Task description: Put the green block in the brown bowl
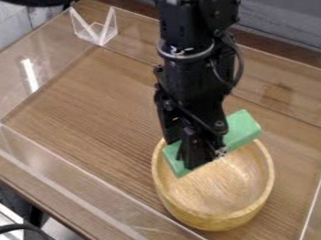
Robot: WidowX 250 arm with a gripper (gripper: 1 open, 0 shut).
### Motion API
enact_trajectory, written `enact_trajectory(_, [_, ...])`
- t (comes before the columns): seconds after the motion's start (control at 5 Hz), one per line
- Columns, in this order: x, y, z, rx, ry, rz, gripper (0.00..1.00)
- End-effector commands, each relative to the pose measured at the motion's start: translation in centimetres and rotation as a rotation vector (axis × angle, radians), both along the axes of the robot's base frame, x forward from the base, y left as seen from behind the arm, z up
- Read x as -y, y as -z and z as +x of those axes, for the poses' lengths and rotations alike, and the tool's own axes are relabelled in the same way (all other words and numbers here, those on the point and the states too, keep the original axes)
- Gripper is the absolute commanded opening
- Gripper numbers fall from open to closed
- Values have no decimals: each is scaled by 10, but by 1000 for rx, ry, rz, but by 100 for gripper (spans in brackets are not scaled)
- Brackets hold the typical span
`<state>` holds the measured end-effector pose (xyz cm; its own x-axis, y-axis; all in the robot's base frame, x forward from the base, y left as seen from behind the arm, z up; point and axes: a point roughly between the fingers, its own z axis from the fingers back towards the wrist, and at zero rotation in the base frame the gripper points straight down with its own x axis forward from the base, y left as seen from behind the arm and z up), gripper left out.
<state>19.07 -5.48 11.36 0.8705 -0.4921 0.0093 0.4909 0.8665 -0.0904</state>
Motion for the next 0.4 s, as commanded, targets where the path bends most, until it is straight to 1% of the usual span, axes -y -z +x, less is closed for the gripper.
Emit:
enact_trajectory(0.0, [0, -7, 6, 53, -14, -19, 0])
enact_trajectory(0.2, [0, -4, 7, 58, -25, -28, 0])
